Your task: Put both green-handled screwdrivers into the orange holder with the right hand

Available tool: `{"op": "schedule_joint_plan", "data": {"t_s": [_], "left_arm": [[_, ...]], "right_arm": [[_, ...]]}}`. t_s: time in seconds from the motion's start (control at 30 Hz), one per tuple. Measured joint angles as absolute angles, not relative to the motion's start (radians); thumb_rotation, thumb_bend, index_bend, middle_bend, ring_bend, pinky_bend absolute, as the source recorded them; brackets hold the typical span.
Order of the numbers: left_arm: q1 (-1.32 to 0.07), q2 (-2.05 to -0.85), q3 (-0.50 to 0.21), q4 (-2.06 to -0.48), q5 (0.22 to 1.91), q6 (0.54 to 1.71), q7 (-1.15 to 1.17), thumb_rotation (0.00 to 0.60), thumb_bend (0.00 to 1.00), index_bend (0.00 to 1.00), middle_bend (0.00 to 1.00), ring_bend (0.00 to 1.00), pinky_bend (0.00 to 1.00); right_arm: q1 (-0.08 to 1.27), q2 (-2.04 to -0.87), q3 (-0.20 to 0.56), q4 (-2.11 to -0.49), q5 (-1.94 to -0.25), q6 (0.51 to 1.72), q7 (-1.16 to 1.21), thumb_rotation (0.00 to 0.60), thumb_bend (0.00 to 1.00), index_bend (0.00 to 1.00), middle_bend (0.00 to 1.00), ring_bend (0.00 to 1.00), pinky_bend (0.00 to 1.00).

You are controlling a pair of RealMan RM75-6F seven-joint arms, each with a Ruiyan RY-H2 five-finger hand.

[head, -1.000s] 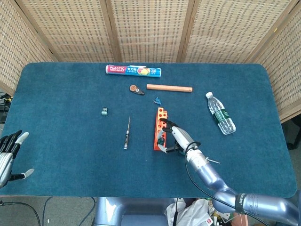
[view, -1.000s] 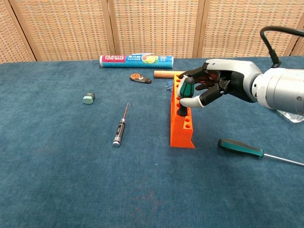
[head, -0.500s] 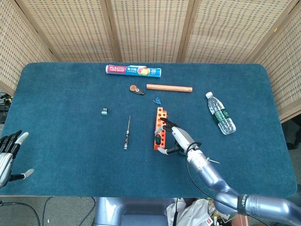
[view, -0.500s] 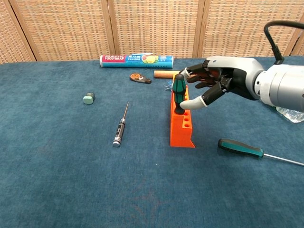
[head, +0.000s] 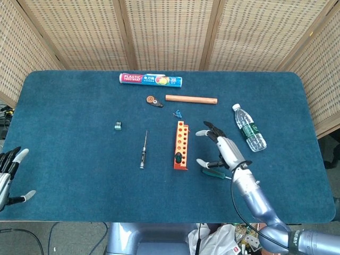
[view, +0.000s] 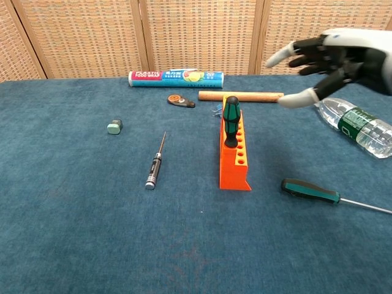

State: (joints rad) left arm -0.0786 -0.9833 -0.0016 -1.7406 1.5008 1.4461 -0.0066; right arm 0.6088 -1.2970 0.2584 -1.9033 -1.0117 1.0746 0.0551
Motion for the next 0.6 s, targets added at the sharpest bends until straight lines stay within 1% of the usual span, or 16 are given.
{"op": "schedule_joint_plan", "data": {"t_s": [0.1,0.27,0.4,0.6], "left_arm": [[-0.074,-0.982,0.001,-1.741,1.513,1.456,-0.01,0.6,0.0,0.0,0.0,0.0,0.0],[-0.068,-0.98,0.009,-1.742,1.542,1.472,-0.017,0.6,0.0,0.0,0.0,0.0,0.0],[-0.063,-0.977,0.013,-1.738,1.555,1.483,-0.027,0.6,0.0,0.0,0.0,0.0,0.0],[-0.061,-0.973,0.014,-1.732,1.558,1.486,-0.046,0.6,0.0,0.0,0.0,0.0,0.0]], "right_arm": [[0.581,-1.291,0.227,-1.901,-1.02,1.13,-0.008,0.6,0.2,0.22,0.0,0.0,0.0],[0.557,-1.312,0.163,-1.878,-1.012,1.158,-0.149,0.6,0.21,0.24,0.0,0.0,0.0],[0.552,-1.381,0.123,-1.826,-1.0,1.176,-0.262,0.6,0.21,0.32,0.0,0.0,0.0],[0.555,-1.505,0.097,-1.713,-0.974,1.195,-0.385,0.6,0.21,0.35,0.0,0.0,0.0]]}}
